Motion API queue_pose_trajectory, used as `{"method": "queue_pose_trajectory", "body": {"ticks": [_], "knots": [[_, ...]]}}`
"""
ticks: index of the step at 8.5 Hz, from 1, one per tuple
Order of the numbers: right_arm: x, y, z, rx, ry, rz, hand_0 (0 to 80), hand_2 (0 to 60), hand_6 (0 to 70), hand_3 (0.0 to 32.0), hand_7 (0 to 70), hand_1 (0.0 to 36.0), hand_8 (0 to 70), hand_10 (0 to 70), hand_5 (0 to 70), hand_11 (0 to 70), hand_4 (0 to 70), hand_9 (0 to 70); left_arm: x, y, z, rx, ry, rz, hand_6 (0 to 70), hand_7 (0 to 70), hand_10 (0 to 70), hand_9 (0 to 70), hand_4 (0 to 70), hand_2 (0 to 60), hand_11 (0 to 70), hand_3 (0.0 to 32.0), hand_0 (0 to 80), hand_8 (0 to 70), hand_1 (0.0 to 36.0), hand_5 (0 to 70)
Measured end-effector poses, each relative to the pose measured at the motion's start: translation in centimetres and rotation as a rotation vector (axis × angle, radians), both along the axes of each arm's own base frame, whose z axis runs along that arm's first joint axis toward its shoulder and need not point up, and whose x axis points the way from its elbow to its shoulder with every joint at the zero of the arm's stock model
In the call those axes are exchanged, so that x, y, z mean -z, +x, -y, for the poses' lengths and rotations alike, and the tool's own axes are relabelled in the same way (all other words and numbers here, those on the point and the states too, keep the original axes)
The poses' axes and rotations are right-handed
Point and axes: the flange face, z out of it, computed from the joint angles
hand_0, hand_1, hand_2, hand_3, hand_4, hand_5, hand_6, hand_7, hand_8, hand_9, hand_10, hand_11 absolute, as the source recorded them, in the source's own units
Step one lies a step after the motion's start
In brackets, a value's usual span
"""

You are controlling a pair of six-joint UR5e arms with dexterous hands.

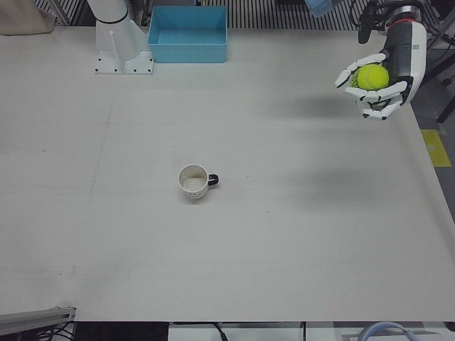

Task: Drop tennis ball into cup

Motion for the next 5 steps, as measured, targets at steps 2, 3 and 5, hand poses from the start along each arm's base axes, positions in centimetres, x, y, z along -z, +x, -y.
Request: {"method": "queue_pose_trajectory", "body": {"ticks": [2,3,5], "knots": [[0.0,0.0,0.0,0.0,0.001,0.001,0.0,0.0,0.0,0.0,0.0,0.0,0.0,0.0,0.0,0.0,0.0,0.0,-0.1,-0.2,0.0,0.005,-0.003,-0.001,35.3,70.0,70.0,70.0,69.2,60.0,70.0,0.0,62.7,70.0,36.0,24.5],[0.0,0.0,0.0,0.0,0.001,0.0,0.0,0.0,0.0,0.0,0.0,0.0,0.0,0.0,0.0,0.0,0.0,0.0,-0.1,-0.1,0.0,0.002,-0.001,-0.002,35.0,70.0,70.0,70.0,67.8,60.0,70.0,0.0,62.1,70.0,36.0,24.5],[0.0,0.0,0.0,0.0,0.0,0.0,0.0,0.0,0.0,0.0,0.0,0.0,0.0,0.0,0.0,0.0,0.0,0.0,1.8,0.0,-0.2,0.001,0.028,0.006,34.2,70.0,69.6,70.0,67.8,60.0,70.0,0.0,62.2,69.0,36.0,24.0]]}}
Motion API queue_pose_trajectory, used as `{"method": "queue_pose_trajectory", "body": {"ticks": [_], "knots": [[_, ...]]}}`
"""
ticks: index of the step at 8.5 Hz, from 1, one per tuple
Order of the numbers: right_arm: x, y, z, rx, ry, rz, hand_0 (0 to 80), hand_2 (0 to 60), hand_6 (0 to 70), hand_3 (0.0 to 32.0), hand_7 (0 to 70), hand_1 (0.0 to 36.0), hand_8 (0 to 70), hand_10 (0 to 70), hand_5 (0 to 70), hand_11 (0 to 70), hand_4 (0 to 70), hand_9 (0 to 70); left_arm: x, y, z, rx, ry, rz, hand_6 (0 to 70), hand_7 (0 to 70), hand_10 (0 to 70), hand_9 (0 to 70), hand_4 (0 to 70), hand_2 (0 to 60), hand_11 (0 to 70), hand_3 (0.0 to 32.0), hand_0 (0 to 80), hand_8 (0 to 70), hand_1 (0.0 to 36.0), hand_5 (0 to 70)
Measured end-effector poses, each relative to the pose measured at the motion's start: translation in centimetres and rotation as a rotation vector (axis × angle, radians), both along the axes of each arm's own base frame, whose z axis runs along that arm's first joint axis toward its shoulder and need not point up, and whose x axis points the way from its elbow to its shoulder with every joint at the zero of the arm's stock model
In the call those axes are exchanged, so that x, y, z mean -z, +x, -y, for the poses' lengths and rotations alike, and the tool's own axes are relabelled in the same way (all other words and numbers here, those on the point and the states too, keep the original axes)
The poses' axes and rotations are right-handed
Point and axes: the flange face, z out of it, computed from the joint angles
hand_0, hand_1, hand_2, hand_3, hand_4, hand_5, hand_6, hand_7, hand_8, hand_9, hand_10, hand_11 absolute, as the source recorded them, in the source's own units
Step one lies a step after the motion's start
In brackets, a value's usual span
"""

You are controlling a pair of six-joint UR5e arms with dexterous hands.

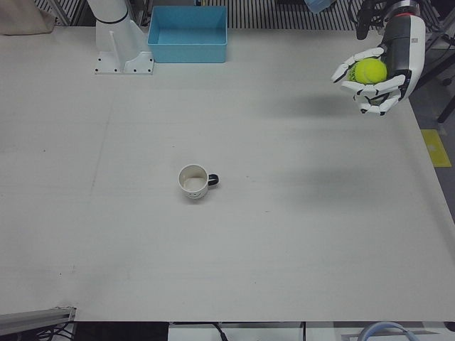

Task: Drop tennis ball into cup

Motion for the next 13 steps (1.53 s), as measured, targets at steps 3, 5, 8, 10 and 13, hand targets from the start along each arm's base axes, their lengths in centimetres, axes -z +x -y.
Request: {"method": "queue_pose_trajectory", "body": {"ticks": [3,5,8,10,13], "knots": [[0.0,0.0,0.0,0.0,0.0,0.001,0.0,0.0,0.0,0.0,0.0,0.0,0.0,0.0,0.0,0.0,0.0,0.0,1.7,0.4,0.5,-0.01,0.035,0.027,34.0,70.0,68.1,70.0,68.5,60.0,70.0,0.0,62.5,68.8,36.0,23.8],[0.0,-0.4,0.1,0.007,0.0,0.003,0.0,0.0,0.0,0.0,0.0,0.0,0.0,0.0,0.0,0.0,0.0,0.0,2.7,1.2,1.4,-0.025,0.065,0.08,33.8,70.0,66.4,70.0,69.3,60.0,70.0,0.0,62.6,68.6,36.0,23.6],[0.0,-0.7,0.1,0.012,0.001,0.004,0.0,0.0,0.0,0.0,0.0,0.0,0.0,0.0,0.0,0.0,0.0,0.0,3.8,4.6,3.1,-0.104,0.108,0.107,33.5,70.0,66.2,70.0,68.2,60.0,70.0,0.0,62.9,68.1,36.0,23.6],[0.0,-0.7,0.1,0.012,0.001,0.004,0.0,0.0,0.0,0.0,0.0,0.0,0.0,0.0,0.0,0.0,0.0,0.0,4.7,7.0,5.7,-0.146,0.152,0.125,33.6,70.0,66.6,70.0,68.0,60.0,70.0,0.0,62.8,68.4,36.0,23.6],[0.0,-0.7,0.1,0.012,0.0,0.004,0.0,0.0,0.0,0.0,0.0,0.0,0.0,0.0,0.0,0.0,0.0,0.0,1.8,14.9,9.4,-0.224,0.162,0.131,35.0,70.0,68.7,70.0,70.0,60.0,70.0,0.0,63.1,70.0,36.0,23.5]]}}
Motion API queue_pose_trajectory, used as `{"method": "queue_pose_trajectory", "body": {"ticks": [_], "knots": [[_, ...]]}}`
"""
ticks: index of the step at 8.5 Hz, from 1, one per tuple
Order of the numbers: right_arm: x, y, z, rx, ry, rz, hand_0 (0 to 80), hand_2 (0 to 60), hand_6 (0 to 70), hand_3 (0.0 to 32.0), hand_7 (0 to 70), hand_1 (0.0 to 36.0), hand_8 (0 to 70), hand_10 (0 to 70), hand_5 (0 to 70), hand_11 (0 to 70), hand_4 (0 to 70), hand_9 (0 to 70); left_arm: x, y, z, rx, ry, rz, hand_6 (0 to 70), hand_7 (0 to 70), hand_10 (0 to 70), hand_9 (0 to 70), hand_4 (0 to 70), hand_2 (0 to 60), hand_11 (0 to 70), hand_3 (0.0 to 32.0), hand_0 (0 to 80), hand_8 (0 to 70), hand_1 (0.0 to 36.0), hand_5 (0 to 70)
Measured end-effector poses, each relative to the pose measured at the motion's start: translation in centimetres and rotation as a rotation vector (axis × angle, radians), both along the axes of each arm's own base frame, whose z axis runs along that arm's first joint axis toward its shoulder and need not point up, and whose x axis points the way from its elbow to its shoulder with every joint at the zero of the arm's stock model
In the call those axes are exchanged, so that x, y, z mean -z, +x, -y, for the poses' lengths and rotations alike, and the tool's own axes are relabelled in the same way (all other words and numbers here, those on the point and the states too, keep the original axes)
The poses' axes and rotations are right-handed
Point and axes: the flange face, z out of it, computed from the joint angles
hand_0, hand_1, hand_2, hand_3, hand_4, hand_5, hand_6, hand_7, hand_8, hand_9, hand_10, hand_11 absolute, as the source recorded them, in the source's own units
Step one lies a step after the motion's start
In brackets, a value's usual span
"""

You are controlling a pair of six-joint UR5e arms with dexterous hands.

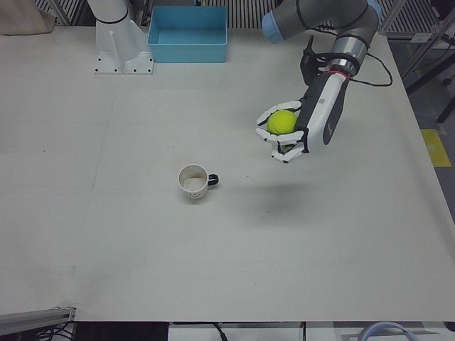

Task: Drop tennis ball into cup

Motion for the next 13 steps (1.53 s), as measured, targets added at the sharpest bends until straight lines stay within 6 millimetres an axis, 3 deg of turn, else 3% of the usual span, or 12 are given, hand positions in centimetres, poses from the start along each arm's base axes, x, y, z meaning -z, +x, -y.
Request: {"method": "queue_pose_trajectory", "body": {"ticks": [3,5,8,11,13], "knots": [[0.1,0.2,0.0,-0.003,0.002,-0.001,0.0,0.0,0.0,0.0,0.0,0.0,0.0,0.0,0.0,0.0,0.0,0.0,-1.2,11.3,0.5,-0.048,-0.025,-0.055,34.4,70.0,67.7,70.0,70.0,60.0,70.0,0.0,63.2,69.1,36.0,23.5],[0.2,0.2,0.0,-0.004,0.003,-0.001,0.0,0.0,0.0,0.0,0.0,0.0,0.0,0.0,0.0,0.0,0.0,0.0,1.1,15.9,1.0,-0.087,-0.018,-0.08,34.2,70.0,67.5,70.0,70.0,60.0,70.0,0.0,63.1,69.2,36.0,23.6],[0.2,0.3,0.0,-0.005,0.003,-0.001,0.0,0.0,0.0,0.0,0.0,0.0,0.0,0.0,0.0,0.0,0.0,0.0,5.8,20.7,1.8,-0.142,0.006,-0.096,34.1,70.0,67.2,70.0,70.0,60.0,70.0,0.0,62.7,69.1,36.0,23.6],[0.1,0.3,0.0,-0.005,0.003,-0.001,0.0,0.0,0.0,0.0,0.0,0.0,0.0,0.0,0.0,0.0,0.0,0.0,8.0,23.9,1.6,-0.174,0.022,-0.096,33.9,70.0,66.9,70.0,70.0,60.0,70.0,0.0,63.2,68.6,36.0,23.4],[0.1,0.3,0.0,-0.005,0.002,-0.001,0.0,0.0,0.0,0.0,0.0,0.0,0.0,0.0,0.0,0.0,0.0,0.0,8.6,24.5,1.7,-0.179,0.023,-0.096,32.4,70.0,64.3,70.0,69.8,60.0,70.0,0.0,65.1,65.7,36.0,23.1]]}}
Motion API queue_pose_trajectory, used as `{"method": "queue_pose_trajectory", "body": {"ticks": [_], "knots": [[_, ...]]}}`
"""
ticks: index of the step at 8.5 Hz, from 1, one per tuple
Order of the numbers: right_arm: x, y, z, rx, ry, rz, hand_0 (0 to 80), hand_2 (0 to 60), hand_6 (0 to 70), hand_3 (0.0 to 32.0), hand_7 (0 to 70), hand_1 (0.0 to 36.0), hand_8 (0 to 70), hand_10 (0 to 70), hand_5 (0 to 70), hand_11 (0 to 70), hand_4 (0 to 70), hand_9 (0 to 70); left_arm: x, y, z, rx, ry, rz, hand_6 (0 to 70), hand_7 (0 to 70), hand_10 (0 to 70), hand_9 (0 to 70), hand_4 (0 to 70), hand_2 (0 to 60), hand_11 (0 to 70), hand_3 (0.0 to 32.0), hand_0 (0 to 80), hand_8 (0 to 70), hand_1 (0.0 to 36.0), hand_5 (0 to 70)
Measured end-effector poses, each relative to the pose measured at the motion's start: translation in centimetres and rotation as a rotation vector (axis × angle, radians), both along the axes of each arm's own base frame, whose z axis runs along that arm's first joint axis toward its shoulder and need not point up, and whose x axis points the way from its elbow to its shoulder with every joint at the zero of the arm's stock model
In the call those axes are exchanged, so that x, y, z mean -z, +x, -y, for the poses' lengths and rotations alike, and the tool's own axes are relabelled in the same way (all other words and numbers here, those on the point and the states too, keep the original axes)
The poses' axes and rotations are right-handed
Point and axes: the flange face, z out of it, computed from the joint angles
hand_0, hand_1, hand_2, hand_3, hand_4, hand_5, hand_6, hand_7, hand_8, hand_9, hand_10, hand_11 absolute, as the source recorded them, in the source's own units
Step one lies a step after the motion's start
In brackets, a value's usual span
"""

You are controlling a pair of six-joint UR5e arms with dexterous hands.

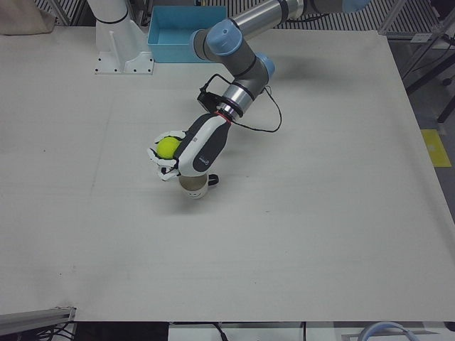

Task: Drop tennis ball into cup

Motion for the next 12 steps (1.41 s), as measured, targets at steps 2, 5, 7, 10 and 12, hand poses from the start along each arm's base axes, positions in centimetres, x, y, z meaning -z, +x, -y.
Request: {"method": "queue_pose_trajectory", "body": {"ticks": [2,5,7,10,12], "knots": [[0.0,0.0,0.0,0.0,0.0,0.0,0.0,0.0,0.0,0.0,0.0,0.0,0.0,0.0,0.0,0.0,0.0,0.0,-0.5,-0.2,0.0,0.011,-0.005,-0.003,14.3,35.8,27.1,41.0,32.6,54.4,41.4,0.0,67.6,26.6,36.0,13.6],[0.0,0.0,0.0,0.0,0.0,0.0,0.0,0.0,0.0,0.0,0.0,0.0,0.0,0.0,0.0,0.0,0.0,0.0,-1.4,-0.4,-0.1,0.014,-0.002,-0.011,5.7,9.2,4.5,11.5,18.6,45.1,9.5,0.0,61.5,7.0,36.0,9.5],[0.1,0.0,0.0,0.0,0.001,0.0,0.0,0.0,0.0,0.0,0.0,0.0,0.0,0.0,0.0,0.0,0.0,0.0,-2.5,-0.6,-0.2,0.016,-0.003,-0.01,5.6,8.9,4.3,10.5,18.1,45.4,9.2,0.0,61.4,6.3,36.0,9.4],[0.1,0.0,0.0,0.0,0.002,0.0,0.0,0.0,0.0,0.0,0.0,0.0,0.0,0.0,0.0,0.0,0.0,0.0,-4.7,-0.8,-0.3,0.018,-0.008,-0.008,5.6,9.1,3.8,10.3,17.9,48.2,8.4,0.0,60.6,6.0,36.0,9.3],[0.1,0.0,0.0,0.0,0.002,0.0,0.0,0.0,0.0,0.0,0.0,0.0,0.0,0.0,0.0,0.0,0.0,0.0,-6.4,-1.4,-0.9,0.019,-0.01,-0.007,5.7,9.7,3.9,9.8,18.2,50.2,8.7,0.0,60.6,5.7,36.0,9.4]]}}
